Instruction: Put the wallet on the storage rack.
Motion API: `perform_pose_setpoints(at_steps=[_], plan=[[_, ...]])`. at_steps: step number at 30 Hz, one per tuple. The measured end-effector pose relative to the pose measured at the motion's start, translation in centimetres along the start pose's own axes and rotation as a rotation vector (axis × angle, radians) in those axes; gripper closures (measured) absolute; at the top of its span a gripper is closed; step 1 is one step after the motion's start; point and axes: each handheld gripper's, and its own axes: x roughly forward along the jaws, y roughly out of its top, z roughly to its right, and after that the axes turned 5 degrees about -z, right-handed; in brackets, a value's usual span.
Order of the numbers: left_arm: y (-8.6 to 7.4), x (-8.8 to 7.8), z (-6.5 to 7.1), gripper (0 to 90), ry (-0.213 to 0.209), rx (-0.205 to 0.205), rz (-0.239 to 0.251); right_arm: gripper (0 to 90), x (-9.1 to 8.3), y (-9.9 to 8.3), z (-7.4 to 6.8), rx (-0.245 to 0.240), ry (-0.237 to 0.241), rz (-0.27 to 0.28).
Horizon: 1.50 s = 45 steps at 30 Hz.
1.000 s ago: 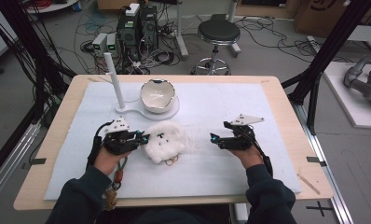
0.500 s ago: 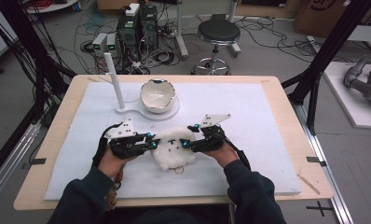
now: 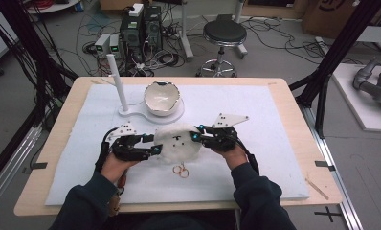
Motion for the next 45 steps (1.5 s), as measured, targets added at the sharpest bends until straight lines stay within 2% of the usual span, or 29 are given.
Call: perform_pose_setpoints(at_steps=[3, 5, 7, 8, 11, 16, 18, 20, 22, 23, 24, 25, 26, 27, 28, 29, 34, 37, 38, 42, 45], plan=[[-0.2, 0.9, 0.5, 43.0, -0.033, 0.024, -0.027, 77.5, -0.2, -0.1, 0.1, 0.025, -0.003, 0.03], [-0.2, 1.2, 0.9, 52.9, -0.033, 0.052, -0.023, 77.4, -0.3, 0.0, 0.2, 0.044, 0.006, 0.052], [-0.1, 0.8, 1.0, 65.3, -0.033, 0.063, 0.017, 77.4, -0.3, -0.1, 0.3, 0.04, -0.006, 0.042], [0.0, 0.5, 0.9, 66.8, -0.043, 0.056, 0.048, 77.3, -0.4, -0.3, 0.4, 0.043, -0.013, 0.039], [0.4, -0.3, 0.8, 68.2, -0.072, 0.035, 0.122, 77.1, -0.4, -0.6, 0.7, 0.049, -0.015, 0.014], [0.5, -0.9, 0.8, 68.0, -0.107, 0.037, 0.175, 77.0, 0.0, -0.7, 0.6, 0.022, -0.014, -0.028], [0.7, -1.1, 0.9, 70.7, -0.076, 0.063, 0.17, 75.3, 0.2, -0.8, 0.6, 0.018, -0.002, -0.044], [1.1, -1.5, 1.0, 73.5, -0.047, 0.088, 0.159, 65.1, 0.3, -1.0, 0.7, 0.036, 0.003, -0.065], [1.5, -2.1, 1.1, 74.2, -0.019, 0.131, 0.152, 50.6, 0.2, -1.1, 0.7, 0.048, -0.027, -0.076], [1.5, -2.1, 1.1, 74.3, -0.019, 0.131, 0.152, 50.6, 0.2, -1.1, 0.7, 0.048, -0.027, -0.076], [2.0, -3.0, 1.0, 74.4, -0.003, 0.181, 0.155, 44.0, -0.4, -1.2, 0.8, 0.044, -0.075, -0.09], [2.0, -3.0, 1.0, 74.5, -0.003, 0.181, 0.155, 42.2, -0.6, -1.3, 0.9, 0.036, -0.092, -0.094], [2.7, -4.0, 0.9, 74.5, 0.02, 0.24, 0.167, 39.8, -1.1, -1.4, 1.0, 0.036, -0.111, -0.102], [2.7, -4.0, 0.9, 74.5, 0.02, 0.24, 0.167, 38.5, -1.6, -1.6, 1.2, 0.04, -0.131, -0.104], [3.1, -4.7, 0.6, 74.5, 0.037, 0.263, 0.176, 38.5, -1.6, -1.6, 1.2, 0.04, -0.131, -0.104], [3.8, -5.5, 0.2, 74.5, 0.067, 0.277, 0.176, 37.7, -3.0, -2.0, 1.7, 0.047, -0.173, -0.1], [6.1, -7.2, -1.4, 74.5, 0.151, 0.304, 0.169, 35.7, -5.5, -2.7, 3.0, 0.059, -0.263, -0.106], [7.5, -7.7, -2.1, 74.5, 0.186, 0.367, 0.171, 30.7, -6.8, -3.2, 3.4, 0.062, -0.315, -0.112], [8.1, -7.8, -2.3, 74.5, 0.209, 0.407, 0.16, 30.7, -7.1, -3.4, 3.5, 0.069, -0.331, -0.113], [10.1, -7.7, -2.8, 74.4, 0.263, 0.497, 0.123, 30.1, -8.0, -4.1, 4.0, 0.095, -0.348, -0.111], [11.7, -7.4, -3.4, 74.4, 0.29, 0.517, 0.105, 30.1, -8.2, -4.3, 4.2, 0.109, -0.351, -0.111]])
